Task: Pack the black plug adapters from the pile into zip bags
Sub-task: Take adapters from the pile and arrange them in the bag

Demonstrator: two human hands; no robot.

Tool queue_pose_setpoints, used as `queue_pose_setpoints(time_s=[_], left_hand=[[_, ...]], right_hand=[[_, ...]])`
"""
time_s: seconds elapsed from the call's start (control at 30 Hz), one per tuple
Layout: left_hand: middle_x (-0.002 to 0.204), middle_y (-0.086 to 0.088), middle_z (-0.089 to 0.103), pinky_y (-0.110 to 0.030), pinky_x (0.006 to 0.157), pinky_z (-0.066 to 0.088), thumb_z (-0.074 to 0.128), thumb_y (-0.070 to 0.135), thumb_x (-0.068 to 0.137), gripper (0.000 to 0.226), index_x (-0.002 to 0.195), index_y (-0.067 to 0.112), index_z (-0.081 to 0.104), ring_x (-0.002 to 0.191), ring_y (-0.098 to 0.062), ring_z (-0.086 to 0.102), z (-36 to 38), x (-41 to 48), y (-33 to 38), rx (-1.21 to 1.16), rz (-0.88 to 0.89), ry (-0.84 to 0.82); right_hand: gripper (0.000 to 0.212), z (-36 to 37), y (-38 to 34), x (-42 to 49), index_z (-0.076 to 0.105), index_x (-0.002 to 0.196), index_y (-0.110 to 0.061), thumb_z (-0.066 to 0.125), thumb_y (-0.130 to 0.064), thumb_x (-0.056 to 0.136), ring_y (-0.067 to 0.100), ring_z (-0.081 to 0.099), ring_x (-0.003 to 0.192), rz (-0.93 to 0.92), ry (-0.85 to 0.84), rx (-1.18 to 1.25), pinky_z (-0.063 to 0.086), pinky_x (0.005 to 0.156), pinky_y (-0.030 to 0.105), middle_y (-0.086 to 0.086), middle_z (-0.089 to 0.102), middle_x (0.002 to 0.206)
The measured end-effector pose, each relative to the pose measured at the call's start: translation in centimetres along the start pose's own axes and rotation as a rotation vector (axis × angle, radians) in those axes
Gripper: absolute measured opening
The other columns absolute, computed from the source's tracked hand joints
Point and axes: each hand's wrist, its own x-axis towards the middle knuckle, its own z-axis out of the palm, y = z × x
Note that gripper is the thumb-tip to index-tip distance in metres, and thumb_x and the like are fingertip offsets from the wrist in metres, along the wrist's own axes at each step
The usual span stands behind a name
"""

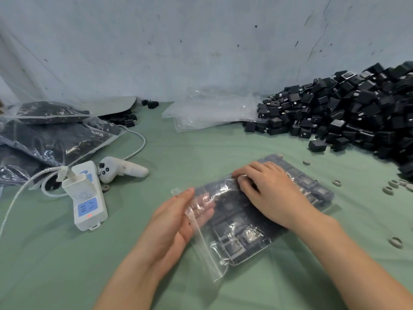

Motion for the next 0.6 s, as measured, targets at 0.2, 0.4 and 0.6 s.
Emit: queue_pose_setpoints(time_s=[0.2,0.4,0.6], left_hand=[[0.106,-0.028,0.071,-0.033,0.067,0.061,0.054,0.009,0.099,0.021,0.108,-0.009,0.06,0.097,-0.037,0.072,0.0,0.4,0.0,0.048,0.007,-0.02],[0.099,-0.024,0.073,-0.04,0.075,0.061,0.049,0.009,0.1,0.028,0.11,-0.013,0.063,0.094,-0.033,0.073,0.9,0.0,0.0,-0.039,0.001,-0.111],[0.117,-0.029,0.067,-0.043,0.088,0.058,0.046,0.017,0.102,0.037,0.12,-0.012,0.06,0.109,-0.035,0.068,0.8,-0.1,0.3,-0.071,-0.086,-0.165]], right_hand=[[0.047,0.1,-0.6,-0.2,0.053,0.136,-0.037,0.024,-0.05,0.102,0.007,0.044,0.132,-0.053,-0.046,-0.012,0.015,0.122,0.038,-0.021,0.055,0.135],[0.049,0.5,-0.8,-0.3,0.047,0.14,-0.041,0.019,-0.053,0.103,0.006,0.038,0.137,-0.094,-0.076,-0.046,0.008,0.124,0.04,-0.023,0.052,0.138],[0.052,0.8,-0.8,-0.2,0.04,0.147,-0.041,0.013,-0.052,0.104,0.006,0.03,0.144,-0.135,-0.118,-0.071,0.002,0.125,0.041,-0.022,0.046,0.146]])
